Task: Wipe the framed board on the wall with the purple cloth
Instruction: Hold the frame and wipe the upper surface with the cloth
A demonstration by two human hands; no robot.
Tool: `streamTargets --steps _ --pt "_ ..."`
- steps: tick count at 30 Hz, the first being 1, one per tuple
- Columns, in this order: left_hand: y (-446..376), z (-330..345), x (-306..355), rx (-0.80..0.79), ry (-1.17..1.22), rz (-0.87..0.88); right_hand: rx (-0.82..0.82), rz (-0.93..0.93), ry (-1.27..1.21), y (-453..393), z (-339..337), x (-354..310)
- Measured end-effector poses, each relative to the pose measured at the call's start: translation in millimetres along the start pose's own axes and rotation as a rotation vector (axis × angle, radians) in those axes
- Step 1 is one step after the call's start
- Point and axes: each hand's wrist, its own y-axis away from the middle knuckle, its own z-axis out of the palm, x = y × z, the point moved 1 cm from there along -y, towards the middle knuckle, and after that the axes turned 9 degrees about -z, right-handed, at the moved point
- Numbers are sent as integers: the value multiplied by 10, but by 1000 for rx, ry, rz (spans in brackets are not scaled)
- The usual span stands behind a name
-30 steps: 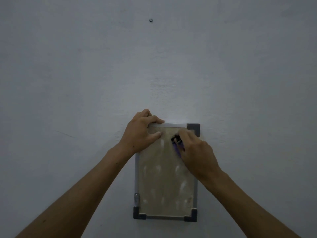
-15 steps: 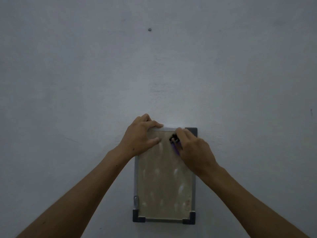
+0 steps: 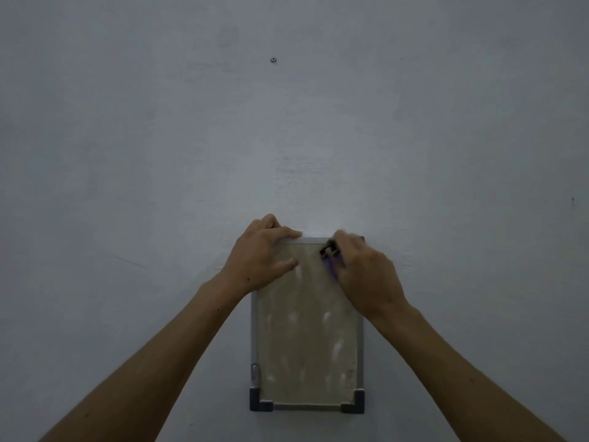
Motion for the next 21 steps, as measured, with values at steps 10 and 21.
streamTargets --steps 10,21 --pt "33 1 9 3 -6 4 72 51 -49 118 71 19" --pt "23 19 18 1 -8 -9 239 277 1 217 63 30"
